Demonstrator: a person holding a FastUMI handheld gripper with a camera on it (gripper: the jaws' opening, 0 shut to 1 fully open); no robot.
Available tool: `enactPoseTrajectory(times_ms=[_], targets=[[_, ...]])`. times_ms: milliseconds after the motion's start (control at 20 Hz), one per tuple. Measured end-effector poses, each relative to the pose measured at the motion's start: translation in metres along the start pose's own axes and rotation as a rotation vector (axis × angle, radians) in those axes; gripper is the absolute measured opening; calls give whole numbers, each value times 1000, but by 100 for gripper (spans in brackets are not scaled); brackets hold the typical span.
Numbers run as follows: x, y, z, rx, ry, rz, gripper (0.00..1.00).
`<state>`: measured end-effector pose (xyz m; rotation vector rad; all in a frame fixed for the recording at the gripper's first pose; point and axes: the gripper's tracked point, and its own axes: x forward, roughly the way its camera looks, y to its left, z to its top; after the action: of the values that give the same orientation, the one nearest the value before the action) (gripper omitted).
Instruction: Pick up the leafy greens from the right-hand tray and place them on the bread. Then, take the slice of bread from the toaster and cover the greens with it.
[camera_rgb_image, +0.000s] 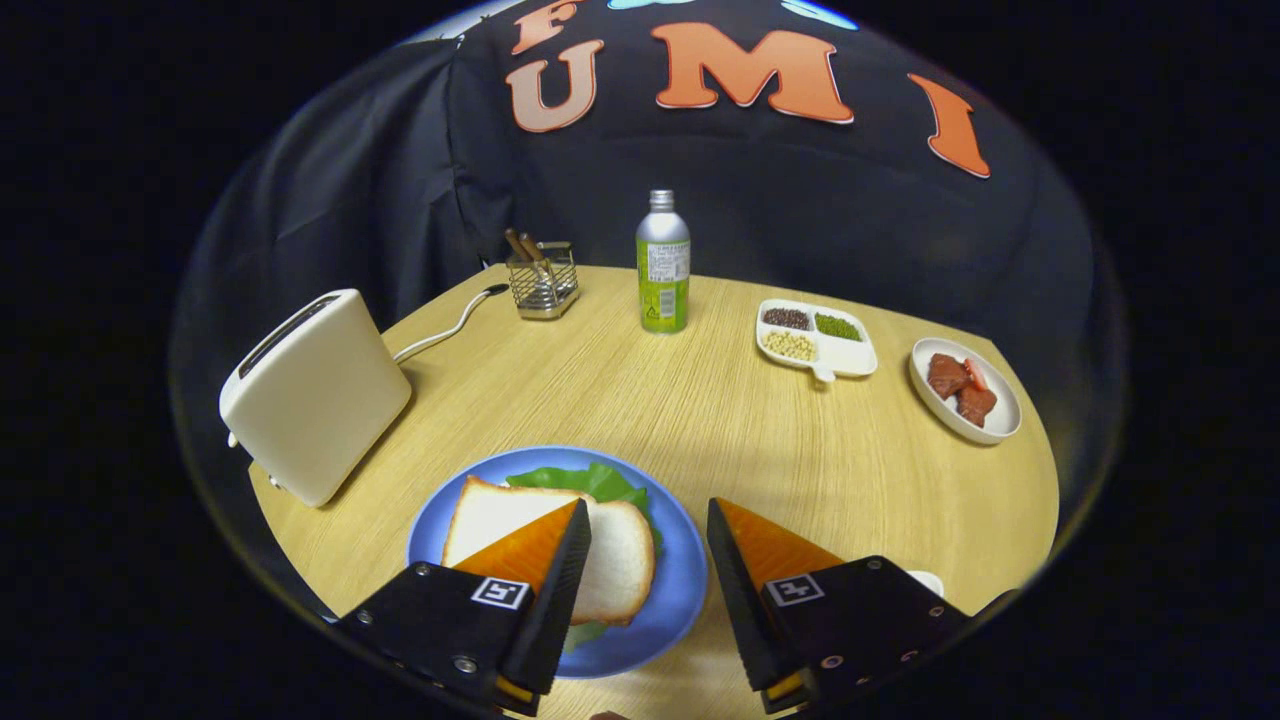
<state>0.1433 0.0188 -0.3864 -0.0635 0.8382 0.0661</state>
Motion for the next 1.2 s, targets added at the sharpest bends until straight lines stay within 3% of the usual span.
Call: enactPoseTrajectory(times_ms=[200, 450, 750, 1200], targets=[[-35, -4, 44, -7, -160, -11, 75], [-95, -17, 97, -63, -377, -94, 81], [-169, -14, 129, -75, -599, -174, 87], [-249, 6, 137, -91, -717, -199, 91]])
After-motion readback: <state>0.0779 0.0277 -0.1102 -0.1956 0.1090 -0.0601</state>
